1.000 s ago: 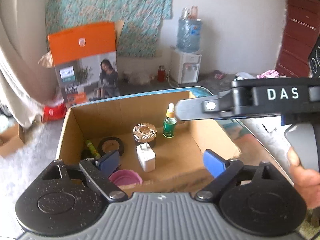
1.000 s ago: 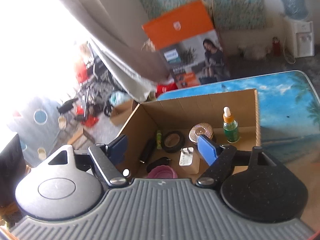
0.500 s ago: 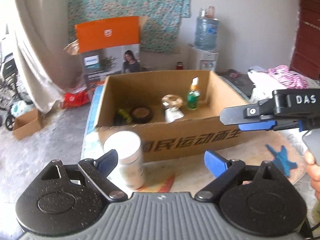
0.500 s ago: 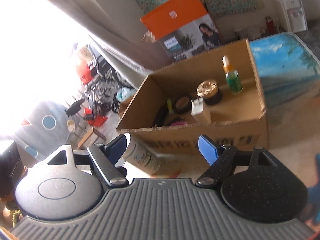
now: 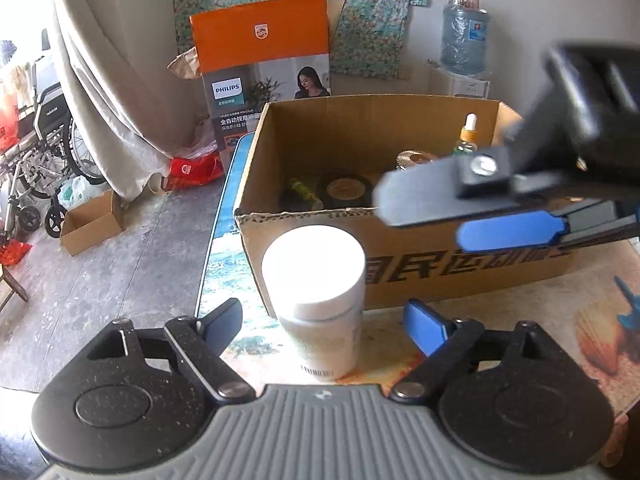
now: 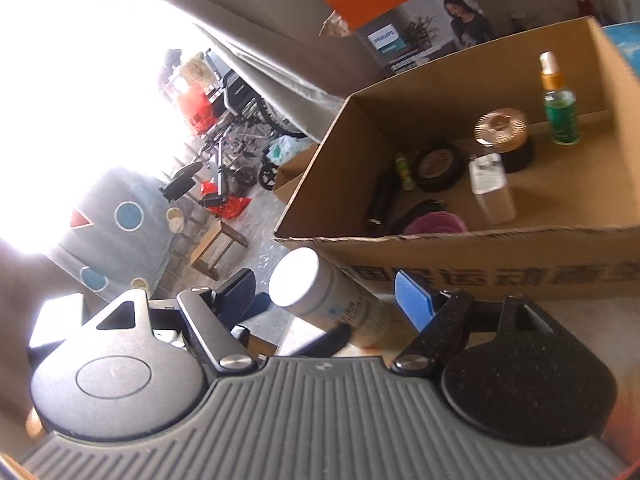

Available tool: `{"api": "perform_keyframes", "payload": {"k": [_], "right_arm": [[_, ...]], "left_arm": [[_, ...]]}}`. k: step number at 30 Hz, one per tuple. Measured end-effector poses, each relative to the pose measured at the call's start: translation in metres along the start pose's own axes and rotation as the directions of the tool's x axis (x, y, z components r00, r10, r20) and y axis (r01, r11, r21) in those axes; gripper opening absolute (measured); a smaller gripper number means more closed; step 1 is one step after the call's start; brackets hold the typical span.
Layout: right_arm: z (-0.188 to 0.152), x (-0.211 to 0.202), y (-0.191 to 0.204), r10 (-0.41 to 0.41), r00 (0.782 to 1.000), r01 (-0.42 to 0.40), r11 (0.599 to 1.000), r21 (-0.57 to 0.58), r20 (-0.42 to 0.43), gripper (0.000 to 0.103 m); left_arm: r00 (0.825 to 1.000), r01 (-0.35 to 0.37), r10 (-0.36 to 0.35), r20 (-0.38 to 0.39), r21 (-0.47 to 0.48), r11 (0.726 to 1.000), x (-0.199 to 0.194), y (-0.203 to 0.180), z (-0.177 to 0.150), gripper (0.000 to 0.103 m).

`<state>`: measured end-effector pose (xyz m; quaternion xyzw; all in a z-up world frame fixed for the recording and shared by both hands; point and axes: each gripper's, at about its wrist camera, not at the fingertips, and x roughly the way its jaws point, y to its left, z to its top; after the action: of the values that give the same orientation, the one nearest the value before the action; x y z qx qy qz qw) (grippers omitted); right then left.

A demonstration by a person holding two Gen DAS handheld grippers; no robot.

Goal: Organize rigid objects
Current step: 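Withdraw the right gripper and lower it around the white supplement bottle, then close the right gripper on the bottle lid and lift it toward the box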

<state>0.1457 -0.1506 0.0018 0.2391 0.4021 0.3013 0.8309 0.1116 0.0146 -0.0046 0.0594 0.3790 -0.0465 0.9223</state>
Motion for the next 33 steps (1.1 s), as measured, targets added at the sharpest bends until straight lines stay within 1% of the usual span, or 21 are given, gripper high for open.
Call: {"api": "perform_keyframes", "payload": {"k": [1, 3, 5, 6, 7, 10, 13, 14, 15, 21, 29, 33], "right_arm": [[0.002, 0.007, 0.001, 0.009, 1.000, -0.009, 1.000, 0.004, -0.007, 0.074], [0.005, 0.019, 0.003, 0.021, 1.000, -0.020, 1.000, 0.011, -0.020, 0.070], [0.008, 0.030, 0.004, 0.025, 0.999, -0.024, 0.999, 0.022, -0.037, 0.065], [0.009, 0.035, 0.004, 0.028, 0.999, -0.026, 0.999, 0.029, -0.045, 0.063], [0.009, 0.040, 0.004, 0.033, 0.998, -0.031, 0.999, 0.037, -0.053, 0.059], [0.011, 0.050, 0.002, 0.039, 0.997, -0.035, 0.998, 0.053, -0.067, 0.050], [0.012, 0.058, 0.001, 0.036, 0.996, -0.032, 0.998, 0.051, -0.076, 0.040], [0.012, 0.060, 0.001, 0.036, 0.996, -0.032, 0.998, 0.053, -0.080, 0.035], [0.011, 0.061, 0.001, 0.036, 0.996, -0.032, 0.998, 0.056, -0.087, 0.032], [0.005, 0.055, 0.000, 0.015, 0.995, -0.010, 0.998, 0.056, -0.094, 0.031], [-0.002, 0.027, -0.009, -0.029, 0.996, 0.033, 0.998, 0.061, -0.079, 0.032], [-0.008, 0.012, -0.017, -0.046, 0.997, 0.051, 0.996, 0.071, -0.069, 0.032]], "left_arm": [[1.000, -0.006, 0.006, -0.010, -0.003, 1.000, 0.004, 0.001, 0.001, 0.085], [0.999, -0.010, 0.010, -0.035, -0.019, 1.000, 0.013, 0.003, 0.002, 0.074], [0.999, -0.007, 0.005, -0.052, -0.038, 0.999, 0.019, 0.006, 0.004, 0.066], [0.998, -0.006, 0.003, -0.058, -0.046, 0.999, 0.021, 0.008, 0.004, 0.065], [0.998, 0.000, -0.004, -0.060, -0.052, 0.999, 0.022, 0.009, 0.004, 0.064], [0.998, 0.012, -0.015, -0.058, -0.060, 0.998, 0.022, 0.011, 0.005, 0.054], [0.998, 0.010, -0.013, -0.057, -0.062, 0.998, 0.021, 0.008, 0.004, 0.054], [0.998, 0.015, -0.019, -0.059, -0.065, 0.998, 0.020, 0.007, 0.004, 0.054], [0.998, 0.022, -0.026, -0.061, -0.066, 0.998, 0.019, 0.006, 0.003, 0.054], [0.996, 0.055, -0.059, -0.066, -0.062, 0.997, 0.014, -0.004, 0.002, 0.054], [0.988, 0.126, -0.128, -0.081, -0.033, 0.991, 0.004, -0.024, -0.003, 0.054], [0.986, 0.144, -0.145, -0.087, -0.015, 0.989, 0.001, -0.035, -0.006, 0.054]]}}
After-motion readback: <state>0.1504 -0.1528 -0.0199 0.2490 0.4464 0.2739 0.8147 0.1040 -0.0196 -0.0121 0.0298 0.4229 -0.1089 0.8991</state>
